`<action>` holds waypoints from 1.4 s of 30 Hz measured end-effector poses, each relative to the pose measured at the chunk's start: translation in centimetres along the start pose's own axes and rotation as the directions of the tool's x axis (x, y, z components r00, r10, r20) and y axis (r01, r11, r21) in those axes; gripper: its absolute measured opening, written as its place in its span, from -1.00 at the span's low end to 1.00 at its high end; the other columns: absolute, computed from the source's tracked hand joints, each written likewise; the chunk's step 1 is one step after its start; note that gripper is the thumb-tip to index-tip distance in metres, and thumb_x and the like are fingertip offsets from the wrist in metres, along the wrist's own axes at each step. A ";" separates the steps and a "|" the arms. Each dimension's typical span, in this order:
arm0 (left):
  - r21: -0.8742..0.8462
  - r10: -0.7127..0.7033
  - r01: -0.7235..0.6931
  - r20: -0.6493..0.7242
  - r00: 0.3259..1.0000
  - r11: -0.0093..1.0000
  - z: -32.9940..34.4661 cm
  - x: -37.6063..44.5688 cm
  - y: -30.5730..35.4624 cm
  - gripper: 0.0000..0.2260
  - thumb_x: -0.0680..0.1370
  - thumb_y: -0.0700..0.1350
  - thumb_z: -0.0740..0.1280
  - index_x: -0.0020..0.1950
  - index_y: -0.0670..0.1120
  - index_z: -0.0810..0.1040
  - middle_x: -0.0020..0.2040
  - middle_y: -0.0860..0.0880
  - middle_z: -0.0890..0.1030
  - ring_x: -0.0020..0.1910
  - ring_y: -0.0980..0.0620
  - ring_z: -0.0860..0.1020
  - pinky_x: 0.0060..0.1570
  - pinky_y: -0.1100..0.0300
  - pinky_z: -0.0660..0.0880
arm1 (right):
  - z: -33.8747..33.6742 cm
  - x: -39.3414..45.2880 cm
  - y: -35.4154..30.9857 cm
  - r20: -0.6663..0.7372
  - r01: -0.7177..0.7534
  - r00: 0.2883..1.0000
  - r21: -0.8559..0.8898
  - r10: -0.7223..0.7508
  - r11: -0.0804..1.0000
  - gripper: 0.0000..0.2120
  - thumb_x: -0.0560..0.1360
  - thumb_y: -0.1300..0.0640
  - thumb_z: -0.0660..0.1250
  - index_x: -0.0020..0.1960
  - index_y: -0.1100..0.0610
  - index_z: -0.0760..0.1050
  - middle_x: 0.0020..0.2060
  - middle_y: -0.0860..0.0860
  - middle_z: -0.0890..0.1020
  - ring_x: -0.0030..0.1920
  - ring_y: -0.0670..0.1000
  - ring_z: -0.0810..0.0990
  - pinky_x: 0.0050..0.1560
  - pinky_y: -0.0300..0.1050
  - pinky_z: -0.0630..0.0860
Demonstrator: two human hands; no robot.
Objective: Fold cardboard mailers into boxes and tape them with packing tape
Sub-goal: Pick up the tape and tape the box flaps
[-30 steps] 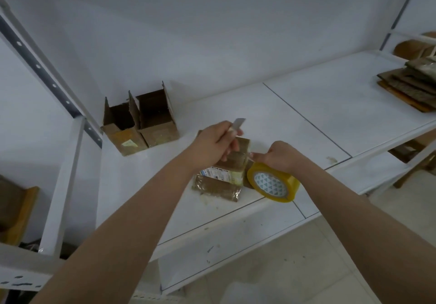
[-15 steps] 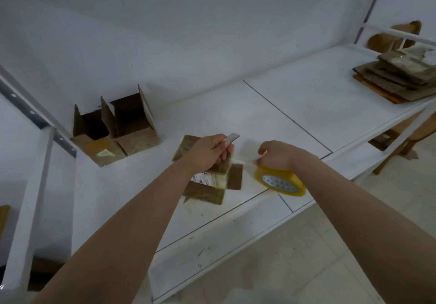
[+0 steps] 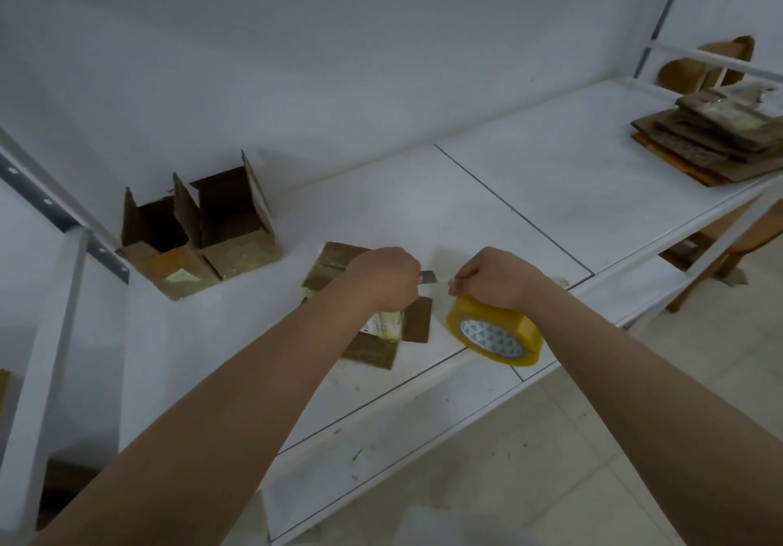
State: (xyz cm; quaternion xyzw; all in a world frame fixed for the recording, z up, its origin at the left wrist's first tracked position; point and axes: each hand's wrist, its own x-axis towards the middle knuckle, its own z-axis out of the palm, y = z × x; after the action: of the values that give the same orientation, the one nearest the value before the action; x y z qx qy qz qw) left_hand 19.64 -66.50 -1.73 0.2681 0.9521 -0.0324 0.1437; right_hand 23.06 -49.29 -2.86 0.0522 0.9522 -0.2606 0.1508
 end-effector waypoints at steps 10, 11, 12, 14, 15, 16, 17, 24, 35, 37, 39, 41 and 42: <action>-0.218 0.064 -0.091 -0.127 0.990 0.972 0.8 -1.3 -1.8 -0.72 0.68 -0.01 0.03 -0.09 -0.06 0.43 -0.09 -0.06 0.50 -0.13 -0.01 0.47 -0.11 0.10 0.37 | 0.6 -0.4 0.8 0.015 -0.041 0.999 0.219 0.039 0.975 -0.79 0.45 -0.05 0.41 -0.04 0.05 0.70 -0.05 0.05 0.68 -0.04 0.06 0.61 0.10 0.02 0.57; -0.345 0.021 -0.078 -0.167 0.986 0.935 1.1 -1.7 -2.3 -0.70 0.68 -0.01 0.04 -0.15 -0.05 0.43 -0.15 -0.03 0.52 -0.17 0.02 0.48 -0.09 0.10 0.39 | 0.8 -0.3 0.8 0.023 -0.045 0.999 0.226 0.041 0.973 -0.79 0.45 -0.04 0.41 -0.04 0.05 0.70 -0.04 0.05 0.68 -0.03 0.06 0.61 0.11 0.03 0.57; -0.477 -0.050 -0.057 -0.208 0.977 0.877 1.5 -1.9 -2.7 -0.70 0.68 -0.02 0.05 -0.18 -0.04 0.43 -0.21 0.00 0.53 -0.21 0.05 0.49 -0.10 0.10 0.41 | 0.9 -0.2 0.8 0.028 -0.048 0.999 0.238 0.043 0.970 -0.80 0.44 -0.03 0.42 -0.05 0.06 0.70 -0.02 0.05 0.68 -0.02 0.06 0.61 0.12 0.04 0.57; -0.618 -0.202 -0.005 -0.265 0.943 0.786 2.3 -1.6 -2.9 -0.74 0.68 -0.03 0.08 -0.15 -0.05 0.43 -0.27 0.03 0.53 -0.26 0.06 0.52 -0.14 0.10 0.46 | 0.9 0.0 0.6 0.034 -0.048 0.999 0.254 0.041 0.966 -0.80 0.44 -0.02 0.42 -0.06 0.07 0.70 0.01 0.04 0.68 0.00 0.06 0.61 0.14 0.05 0.56; -0.610 -0.254 0.030 -0.284 0.925 0.792 2.7 -1.2 -2.6 -0.77 0.67 -0.01 0.10 -0.10 -0.07 0.42 -0.27 0.03 0.53 -0.25 0.02 0.54 -0.16 0.11 0.45 | 1.0 0.1 0.5 0.035 -0.046 0.999 0.255 0.038 0.966 -0.80 0.45 -0.02 0.41 -0.06 0.07 0.70 0.02 0.04 0.68 0.00 0.06 0.61 0.14 0.05 0.56; -0.577 -0.294 0.070 -0.305 0.906 0.814 3.0 -0.8 -2.2 -0.78 0.65 0.04 0.15 -0.05 -0.08 0.41 -0.27 0.03 0.52 -0.23 -0.01 0.54 -0.18 0.12 0.43 | 1.0 0.1 0.5 0.033 -0.042 0.999 0.255 0.034 0.966 -0.80 0.45 -0.02 0.40 -0.06 0.08 0.70 0.02 0.04 0.68 0.00 0.06 0.61 0.14 0.05 0.56; -0.532 -0.326 0.111 -0.330 0.886 0.839 3.3 -0.4 -1.8 -0.76 0.62 0.09 0.20 -0.03 -0.08 0.41 -0.26 0.05 0.50 -0.22 -0.01 0.53 -0.20 0.13 0.42 | 1.0 0.0 0.5 0.031 -0.038 0.999 0.256 0.031 0.966 -0.81 0.45 -0.01 0.40 -0.06 0.08 0.70 0.01 0.04 0.68 0.00 0.06 0.61 0.14 0.04 0.56; -0.429 -0.347 0.153 -0.423 0.837 0.890 4.5 0.5 -0.6 -0.76 0.56 0.13 0.29 -0.09 -0.01 0.35 -0.32 0.11 0.44 -0.34 0.12 0.44 -0.40 0.20 0.30 | 0.9 -0.7 0.9 0.031 0.004 0.999 0.269 -0.013 0.963 -0.80 0.48 0.00 0.38 -0.07 0.09 0.70 -0.06 0.04 0.69 -0.03 0.03 0.61 0.10 -0.04 0.56; -0.316 -0.375 0.254 -0.421 0.826 0.914 4.0 0.8 0.1 -0.76 0.55 0.06 0.29 0.03 -0.08 0.36 -0.22 0.04 0.50 -0.26 0.01 0.52 -0.36 0.17 0.37 | -1.5 -2.5 3.9 -0.024 -0.032 0.999 0.293 0.041 0.956 -0.85 0.45 0.06 0.42 -0.06 0.10 0.71 0.02 0.04 0.68 0.06 0.07 0.60 0.21 0.09 0.50; -0.268 -0.380 0.289 -0.407 0.831 0.919 4.1 0.7 0.6 -0.71 0.54 0.02 0.33 0.10 -0.11 0.36 -0.09 -0.04 0.54 -0.18 -0.04 0.55 -0.32 0.13 0.39 | -0.9 -2.5 3.3 -0.033 -0.015 0.999 0.327 0.027 0.945 -0.88 0.43 0.06 0.44 -0.10 0.06 0.72 0.00 0.01 0.69 0.04 0.03 0.61 0.18 0.03 0.52; -0.242 -0.384 0.309 -0.393 0.836 0.920 4.1 0.6 0.9 -0.68 0.52 -0.01 0.35 0.13 -0.13 0.33 -0.04 -0.08 0.54 -0.17 -0.04 0.53 -0.32 0.12 0.39 | -0.3 -2.5 3.2 -0.033 -0.018 0.999 0.317 0.030 0.948 -0.89 0.42 0.04 0.43 -0.12 0.01 0.72 0.01 -0.03 0.69 0.04 0.01 0.60 0.17 0.00 0.52; -0.258 -0.382 0.299 -0.382 0.842 0.919 3.9 0.5 0.9 -0.65 0.50 -0.05 0.39 0.14 -0.13 0.32 -0.04 -0.09 0.54 -0.15 -0.05 0.55 -0.30 0.11 0.42 | -0.1 -2.5 3.2 -0.037 -0.018 0.999 0.314 0.031 0.949 -0.89 0.42 0.01 0.42 -0.14 -0.02 0.71 -0.01 -0.04 0.69 0.03 0.03 0.60 0.19 0.04 0.52; -0.274 -0.371 0.280 -0.382 0.846 0.920 3.8 0.3 0.8 -0.63 0.48 -0.07 0.41 0.15 -0.13 0.32 -0.05 -0.09 0.54 -0.14 -0.06 0.56 -0.28 0.11 0.45 | -0.1 -2.6 3.2 -0.041 -0.011 0.999 0.311 0.025 0.950 -0.89 0.43 0.00 0.41 -0.14 -0.03 0.71 -0.01 -0.04 0.69 0.02 0.03 0.61 0.19 0.06 0.52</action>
State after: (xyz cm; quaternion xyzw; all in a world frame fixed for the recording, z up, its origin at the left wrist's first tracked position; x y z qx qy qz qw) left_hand 20.77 -66.24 -5.44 0.0860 0.9898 0.1024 -0.0483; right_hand 26.05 -46.53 -3.53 0.0899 0.9020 -0.4043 0.1221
